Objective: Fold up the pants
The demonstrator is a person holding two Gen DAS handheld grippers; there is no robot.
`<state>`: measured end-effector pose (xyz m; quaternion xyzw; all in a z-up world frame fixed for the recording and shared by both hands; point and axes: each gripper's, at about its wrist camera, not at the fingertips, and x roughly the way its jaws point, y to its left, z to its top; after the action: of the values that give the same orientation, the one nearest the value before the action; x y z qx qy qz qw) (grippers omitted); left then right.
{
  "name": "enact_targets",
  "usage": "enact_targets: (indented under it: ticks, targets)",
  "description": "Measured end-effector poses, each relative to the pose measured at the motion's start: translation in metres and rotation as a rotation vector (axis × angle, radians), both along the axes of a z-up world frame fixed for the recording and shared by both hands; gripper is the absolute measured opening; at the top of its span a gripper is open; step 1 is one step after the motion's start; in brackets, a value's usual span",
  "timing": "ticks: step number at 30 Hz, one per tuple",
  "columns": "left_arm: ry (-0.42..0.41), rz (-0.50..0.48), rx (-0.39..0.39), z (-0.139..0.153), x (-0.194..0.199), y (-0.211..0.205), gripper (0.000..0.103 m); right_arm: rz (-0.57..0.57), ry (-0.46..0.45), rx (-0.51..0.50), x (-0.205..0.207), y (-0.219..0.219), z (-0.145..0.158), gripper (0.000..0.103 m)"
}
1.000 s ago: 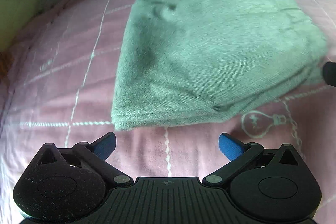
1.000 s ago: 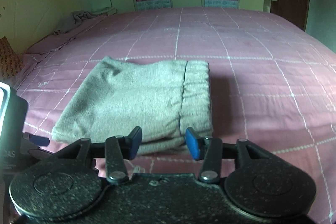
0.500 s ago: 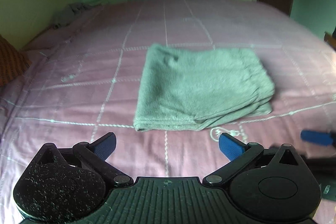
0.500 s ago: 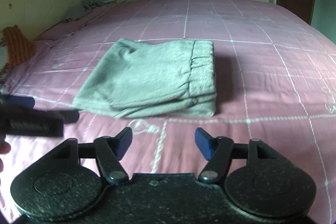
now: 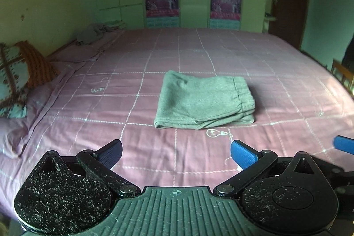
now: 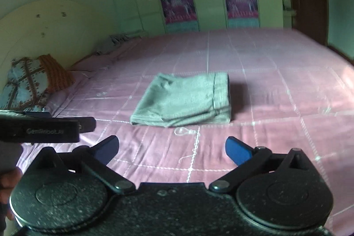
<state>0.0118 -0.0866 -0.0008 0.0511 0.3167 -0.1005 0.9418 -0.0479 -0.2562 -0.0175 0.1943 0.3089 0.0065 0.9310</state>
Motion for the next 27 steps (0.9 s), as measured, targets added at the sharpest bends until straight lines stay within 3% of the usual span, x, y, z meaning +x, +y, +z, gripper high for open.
enact_targets:
  ticks: [9,16,27]
  targets:
    - [-0.062,0.009,0.003,0.010,-0.047,-0.003,0.103,-0.236,-0.124,-0.135,-0.052,-0.010,0.032,0.103]
    - [-0.074,0.032,-0.004,0.015,-0.057,-0.004,0.103,-0.203,-0.135,-0.182,-0.045,-0.011,0.036,0.103]
    - [-0.081,0.039,-0.001,0.023,-0.054,-0.008,0.103,-0.175,-0.124,-0.149,-0.048,-0.008,0.030,0.103]
